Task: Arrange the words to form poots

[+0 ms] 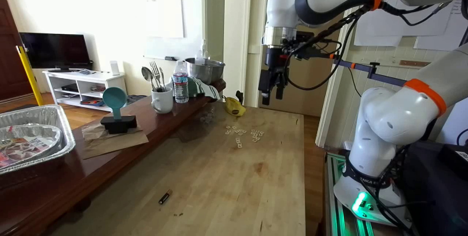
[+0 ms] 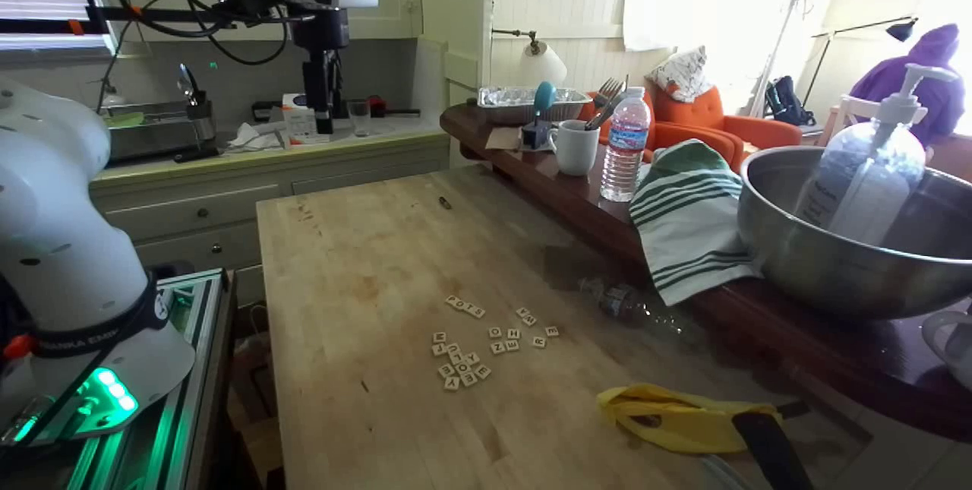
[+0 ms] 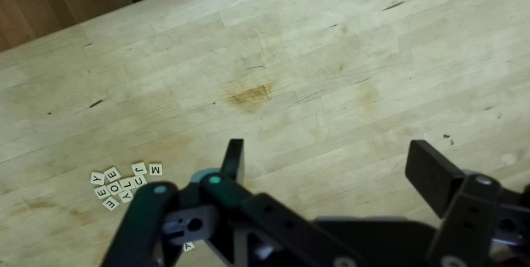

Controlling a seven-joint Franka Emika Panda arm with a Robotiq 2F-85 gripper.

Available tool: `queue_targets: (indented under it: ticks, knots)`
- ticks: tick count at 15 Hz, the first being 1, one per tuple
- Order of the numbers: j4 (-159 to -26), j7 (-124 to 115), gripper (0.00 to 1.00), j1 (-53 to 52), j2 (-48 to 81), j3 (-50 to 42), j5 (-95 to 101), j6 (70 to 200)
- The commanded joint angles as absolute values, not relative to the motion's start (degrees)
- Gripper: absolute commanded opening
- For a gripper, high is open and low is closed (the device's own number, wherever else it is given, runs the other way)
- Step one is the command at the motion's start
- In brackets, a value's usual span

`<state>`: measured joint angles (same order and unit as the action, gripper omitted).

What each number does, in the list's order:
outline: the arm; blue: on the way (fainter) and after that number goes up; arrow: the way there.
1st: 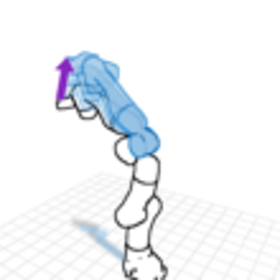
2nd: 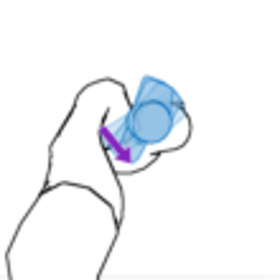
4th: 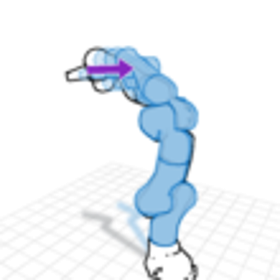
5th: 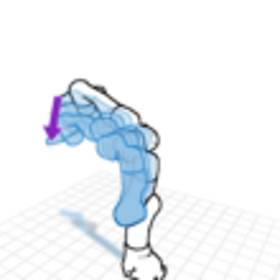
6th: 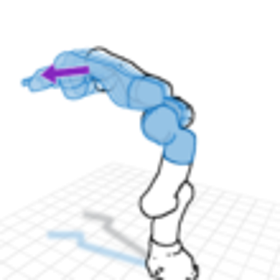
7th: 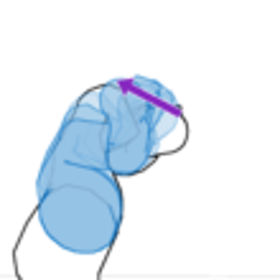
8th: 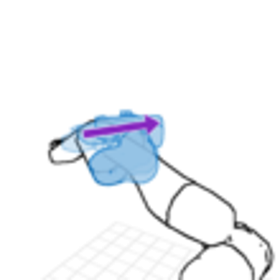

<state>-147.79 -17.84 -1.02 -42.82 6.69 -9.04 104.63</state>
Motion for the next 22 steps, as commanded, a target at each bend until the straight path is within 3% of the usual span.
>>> queue_targets:
  ticks: [1, 8, 14, 22]
  knots:
    - [-148.9, -11.9, 1.0, 0.2, -39.1, 4.3, -7.7, 110.3]
    - [-150.5, 2.9, 1.0, -1.0, -30.3, -1.4, -8.5, 124.3]
    - [-149.6, 17.7, 1.0, -3.0, -26.1, -4.6, -7.7, 121.3]
    - [-152.1, 16.6, 1.0, -2.6, -27.8, -1.5, -3.4, 124.4]
